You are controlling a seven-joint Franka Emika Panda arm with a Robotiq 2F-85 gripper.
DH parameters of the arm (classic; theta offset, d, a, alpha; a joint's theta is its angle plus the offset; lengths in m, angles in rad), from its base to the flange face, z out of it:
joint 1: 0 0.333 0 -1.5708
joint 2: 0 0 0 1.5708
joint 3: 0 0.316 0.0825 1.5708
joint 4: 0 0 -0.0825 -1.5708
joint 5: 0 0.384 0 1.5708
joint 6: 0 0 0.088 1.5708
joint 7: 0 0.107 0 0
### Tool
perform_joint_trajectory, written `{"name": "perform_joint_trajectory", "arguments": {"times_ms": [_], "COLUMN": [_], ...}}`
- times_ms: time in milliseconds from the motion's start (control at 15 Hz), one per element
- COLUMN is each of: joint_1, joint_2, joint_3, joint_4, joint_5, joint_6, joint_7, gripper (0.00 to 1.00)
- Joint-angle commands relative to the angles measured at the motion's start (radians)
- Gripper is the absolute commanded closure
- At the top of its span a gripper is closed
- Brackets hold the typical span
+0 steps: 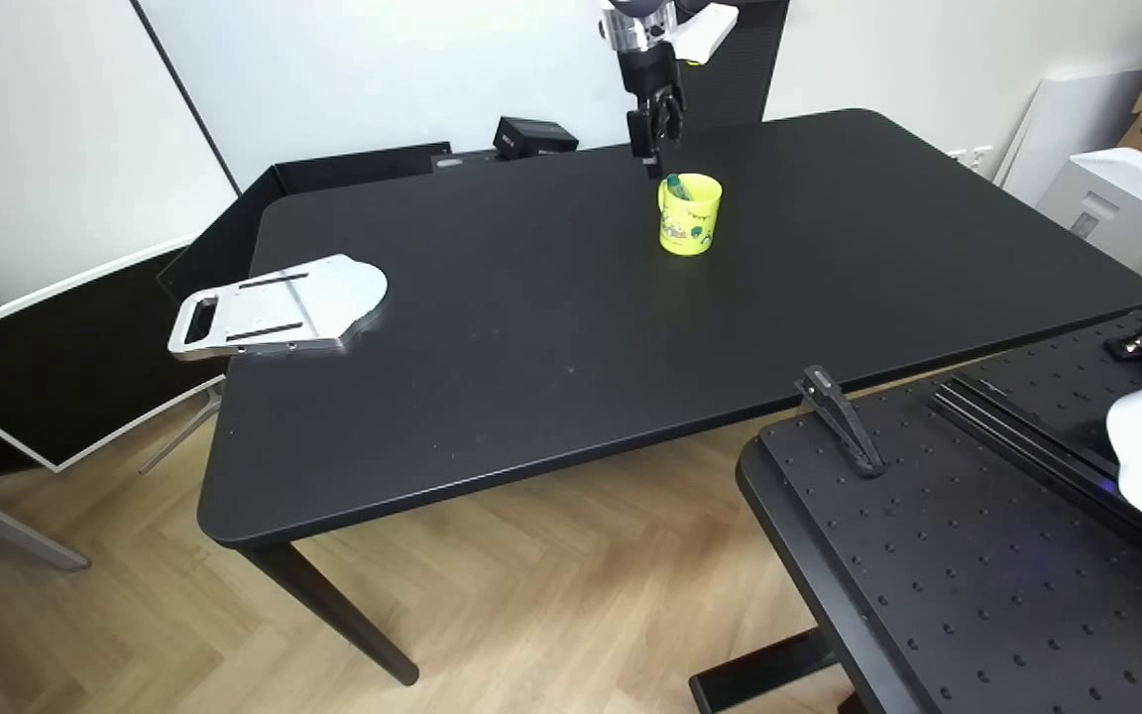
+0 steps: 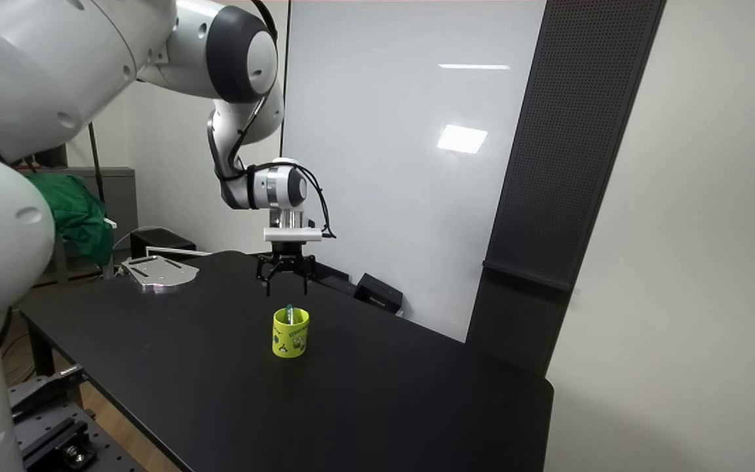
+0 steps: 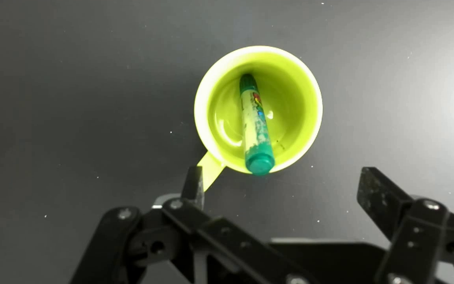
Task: Take the marker out of the mug and put it on the table
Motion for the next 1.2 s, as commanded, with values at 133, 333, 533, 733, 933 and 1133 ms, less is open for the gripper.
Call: {"name": "perform_joint_trajectory", "arguments": {"times_ms": [133,333,533,733,933,1133], "joint_1": [0.003,0.002,0.000,0.001,0.001,0.001], "joint_2": [0.023,0.023,0.024,0.009,0.009,0.009], "joint_3": [-0.001,0.001,0.003,0.002,0.003,0.003], "joint_4": [0.045,0.045,0.046,0.013,0.013,0.013], "joint_5": [0.013,0.016,0.021,0.014,0.023,0.023], "joint_6": [-0.020,-0.021,-0.019,-0.004,-0.004,-0.004], "joint_7": [0.009,0.008,0.007,0.000,0.000,0.000], "gripper": [0.00,0.00,0.00,0.00,0.00,0.00]}}
